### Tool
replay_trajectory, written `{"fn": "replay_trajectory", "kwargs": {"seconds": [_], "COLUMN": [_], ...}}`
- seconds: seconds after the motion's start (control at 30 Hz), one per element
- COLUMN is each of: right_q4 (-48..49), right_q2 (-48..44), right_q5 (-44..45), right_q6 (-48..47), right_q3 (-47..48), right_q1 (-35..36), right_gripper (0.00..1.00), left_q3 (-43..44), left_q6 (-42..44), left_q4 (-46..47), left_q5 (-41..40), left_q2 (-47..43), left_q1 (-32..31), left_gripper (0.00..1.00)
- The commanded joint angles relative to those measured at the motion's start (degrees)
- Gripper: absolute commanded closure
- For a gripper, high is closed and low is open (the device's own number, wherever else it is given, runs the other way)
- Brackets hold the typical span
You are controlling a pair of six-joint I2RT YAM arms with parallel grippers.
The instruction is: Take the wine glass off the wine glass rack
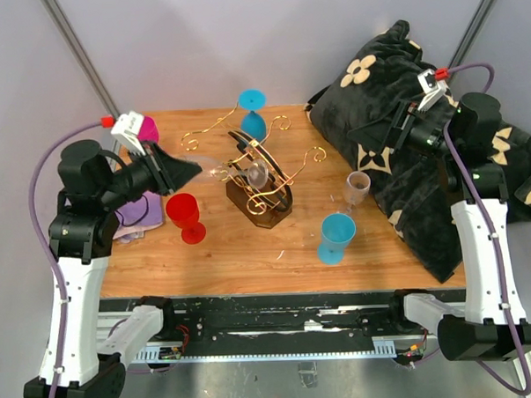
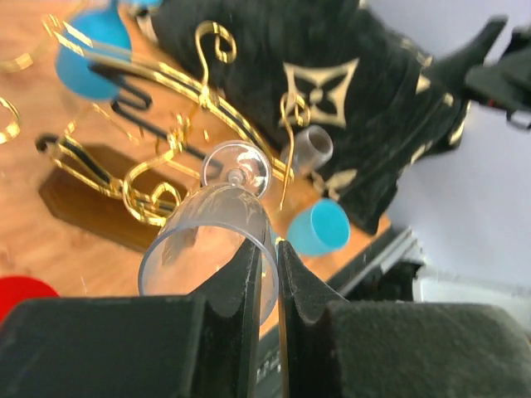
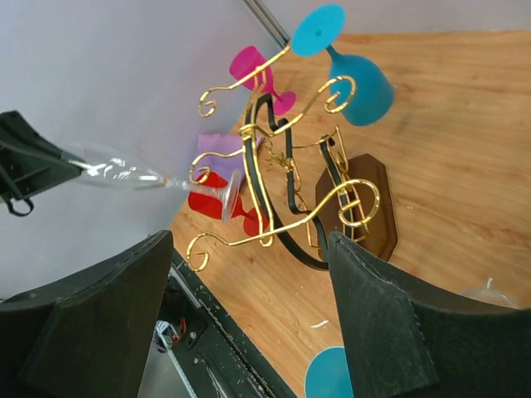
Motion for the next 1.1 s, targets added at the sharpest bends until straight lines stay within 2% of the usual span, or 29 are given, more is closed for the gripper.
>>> {"fn": "replay_trajectory", "kwargs": {"seconds": [0.0, 0.1, 0.2, 0.3, 0.5, 0.57, 0.63, 0.73, 0.93, 1.0, 1.07], "right_q4": [-1.7, -0.8, -1.1, -1.1, -1.5, -1.6, -1.7, -1.4, -2.3, -3.3, -3.8], "right_q2": [0.2, 0.0, -0.5, -0.6, -1.2, -1.2, -1.3, -1.1, -0.7, -0.5, -0.3], "right_q5": [1.4, 1.1, 1.4, 1.1, 0.8, 0.8, 0.9, 1.0, 1.3, 1.8, 2.1], "right_q6": [-2.7, -1.9, -2.4, -2.5, -3.4, -3.6, -3.8, -3.6, -3.8, -4.3, -4.5], "right_q3": [-1.1, -1.9, -2.1, -2.3, -2.5, -2.3, -2.1, -2.0, -1.0, -0.3, 0.1], "right_q1": [-0.7, -0.7, -0.7, -0.7, -0.7, -0.7, -0.7, -0.7, -0.7, -0.7, -0.7], "right_gripper": [0.24, 0.25, 0.25, 0.24, 0.24, 0.24, 0.24, 0.24, 0.24, 0.24, 0.24], "left_q3": [-3.3, -5.7, -6.0, -5.8, -2.8, -1.4, -1.6, -4.2, -7.4, -8.3, -6.2], "left_q6": [9.6, 11.7, 12.0, 10.7, 7.4, 7.2, 6.1, 1.4, -5.2, -4.7, 1.1], "left_q4": [-6.3, -5.3, -4.3, -1.1, 5.6, 7.0, 10.3, 17.8, 24.1, 23.2, 14.7], "left_q5": [7.2, 13.7, 13.4, 10.0, -3.5, -4.8, -0.2, 11.0, 20.3, 21.9, 20.4], "left_q2": [-2.3, -2.3, -2.7, -3.8, -7.0, -7.6, -8.6, -9.8, -12.0, -11.7, -9.8], "left_q1": [-3.0, -3.0, -3.0, -3.0, -3.0, -3.0, -3.0, -3.0, -3.0, -3.1, -3.4], "left_gripper": [0.99, 0.99, 0.99, 1.00, 0.99, 0.99, 0.99, 1.00, 1.00, 0.99, 0.99]}}
